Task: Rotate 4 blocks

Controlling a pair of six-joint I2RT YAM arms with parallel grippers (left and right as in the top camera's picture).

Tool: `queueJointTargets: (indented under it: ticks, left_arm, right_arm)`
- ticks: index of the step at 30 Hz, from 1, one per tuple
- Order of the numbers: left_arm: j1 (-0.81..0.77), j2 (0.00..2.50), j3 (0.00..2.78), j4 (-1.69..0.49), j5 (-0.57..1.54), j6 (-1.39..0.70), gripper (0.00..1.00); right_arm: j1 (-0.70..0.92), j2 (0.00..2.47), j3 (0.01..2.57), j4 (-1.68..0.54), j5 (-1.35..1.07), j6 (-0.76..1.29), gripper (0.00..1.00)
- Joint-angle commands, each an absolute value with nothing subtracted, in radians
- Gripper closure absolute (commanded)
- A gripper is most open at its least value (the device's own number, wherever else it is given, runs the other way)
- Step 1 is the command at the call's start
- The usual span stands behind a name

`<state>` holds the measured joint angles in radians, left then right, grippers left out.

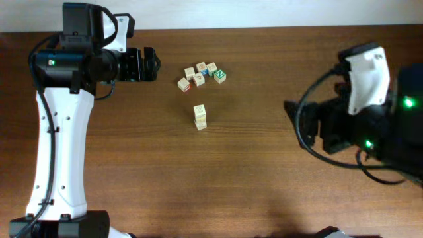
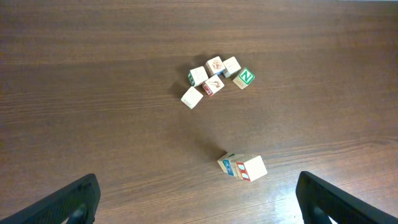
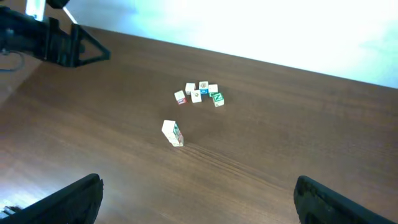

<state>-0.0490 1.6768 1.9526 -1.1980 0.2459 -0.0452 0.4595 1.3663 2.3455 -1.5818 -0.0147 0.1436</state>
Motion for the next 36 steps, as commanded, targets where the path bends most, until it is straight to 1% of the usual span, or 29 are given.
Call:
queueJointTargets:
  ticks: [1,3,4,6,7,8,10,12,13,14,15,16,19,22,25,29,31,33,36]
  left_arm:
    - [-0.045,1.679,1.952,-1.199,0.246,-0.036,0.01]
    - [-0.045,1.679,1.952,-1.199,0.245,-0.036,0.01]
    - [-0.045,1.679,1.952,-1.199,0.246,-0.036,0.01]
    - [-0.045,1.679,1.952,-1.199,0.246,-0.036,0.01]
    - [-0.044,1.679,1.952,-1.199,0.245,-0.036,0.01]
    - [-0.045,1.679,1.952,-1.199,0.246,-0.036,0.01]
    - [-0.045,1.679,1.952,-1.199,0.246,-0.036,0.01]
    - [-0.045,1.679,1.952,-1.199,0.245,-0.036,0.01]
    - [-0.044,1.679,1.952,-1.199,0.246,-0.036,0.01]
    - [-0.045,1.679,1.952,-1.199,0.246,-0.036,0.01]
    - [-0.045,1.679,1.952,-1.199,0.246,-0.036,0.01]
    - [-0.045,1.679,1.952,-1.199,0.246,-0.036,0.01]
    - [-0.044,1.679,1.952,-1.199,0.246,-0.036,0.01]
    - [-0.045,1.679,1.952,-1.199,0.246,-0.036,0.01]
    - [-0.045,1.679,1.952,-1.199,0.246,-0.036,0.01]
    - [-0.045,1.679,1.952,-1.199,0.245,-0.036,0.01]
    - [-0.045,1.679,1.952,-1.199,0.246,-0.036,0.01]
    - [-0.045,1.679,1.952,-1.199,0.246,-0.036,0.01]
    - [-0.045,1.679,1.952,-1.199,0.245,-0.036,0.01]
  right_arm:
    - [0.458,1.353,2.352,-1.584,0.005,0.134,0.02]
    - [0.458,1.353,2.352,-1.625,0.053,0.136,0.02]
    - [0.458,1.355,2.346,-1.647,0.116,0.140,0.02]
    - [0.447,1.360,2.325,-1.638,0.201,0.138,0.02]
    - [0.403,1.350,2.304,-1.610,0.189,0.135,0.02]
    - [0.305,1.325,2.248,-1.536,0.127,0.134,0.02]
    - [0.191,1.255,2.113,-1.411,0.037,0.114,0.02]
    - [0.099,1.091,1.804,-1.159,-0.092,-0.044,0.02]
    - [0.072,1.018,1.663,-1.058,-0.105,-0.060,0.02]
    - [0.047,0.935,1.508,-0.947,-0.106,-0.060,0.02]
    - [0.026,0.819,1.291,-0.795,-0.104,-0.061,0.02]
    - [0.021,0.744,1.156,-0.688,-0.105,-0.068,0.02]
    - [0.019,0.514,0.784,-0.416,-0.102,-0.067,0.02]
    - [0.019,0.313,0.464,-0.211,-0.102,-0.067,0.02]
    - [0.019,0.162,0.255,-0.087,-0.102,-0.067,0.02]
    - [0.019,0.027,0.062,-0.008,-0.101,-0.067,0.02]
    - [0.019,0.003,0.010,-0.001,-0.101,-0.067,0.02]
    - [0.019,0.003,0.006,-0.062,-0.102,-0.067,0.02]
    - [0.019,0.003,0.006,-0.071,-0.105,-0.067,0.02]
